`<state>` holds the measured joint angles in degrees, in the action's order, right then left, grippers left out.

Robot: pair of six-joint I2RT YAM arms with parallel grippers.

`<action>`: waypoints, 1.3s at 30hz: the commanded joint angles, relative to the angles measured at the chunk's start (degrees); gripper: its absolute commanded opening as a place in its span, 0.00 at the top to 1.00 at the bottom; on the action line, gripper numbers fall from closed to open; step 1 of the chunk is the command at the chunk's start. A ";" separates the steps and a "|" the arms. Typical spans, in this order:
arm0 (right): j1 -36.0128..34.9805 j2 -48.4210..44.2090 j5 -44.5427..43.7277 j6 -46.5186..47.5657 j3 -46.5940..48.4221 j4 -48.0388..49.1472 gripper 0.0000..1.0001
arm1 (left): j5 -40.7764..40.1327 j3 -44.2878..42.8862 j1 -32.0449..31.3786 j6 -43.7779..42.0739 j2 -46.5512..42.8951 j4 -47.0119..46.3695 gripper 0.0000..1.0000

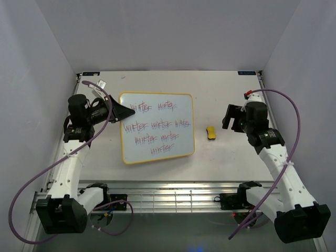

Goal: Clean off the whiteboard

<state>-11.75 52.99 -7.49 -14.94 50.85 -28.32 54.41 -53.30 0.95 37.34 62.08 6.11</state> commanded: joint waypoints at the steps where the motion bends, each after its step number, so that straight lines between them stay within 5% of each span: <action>1: 0.23 3.60 2.46 2.72 2.06 3.44 0.10 | -4.05 0.38 -0.07 -1.83 -6.97 12.69 1.00; 6: -0.20 16.34 6.78 1.93 3.82 2.83 0.07 | -1.41 2.93 -0.77 -2.62 -11.45 20.07 1.00; 15: -6.18 31.90 -0.25 2.20 7.24 3.70 0.00 | -1.40 7.50 -5.26 -1.48 -13.57 25.88 1.00; 28: -8.99 45.26 -0.42 3.78 13.75 3.62 0.28 | -4.67 9.70 -5.61 -2.10 -9.79 28.70 1.00; 39: -9.35 47.38 -1.22 4.13 11.91 4.76 0.38 | -4.93 10.93 -5.61 -3.68 -9.79 28.08 1.00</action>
<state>-21.08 99.92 -7.62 -11.49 62.59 -25.10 46.96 -42.57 -4.51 34.11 53.17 35.75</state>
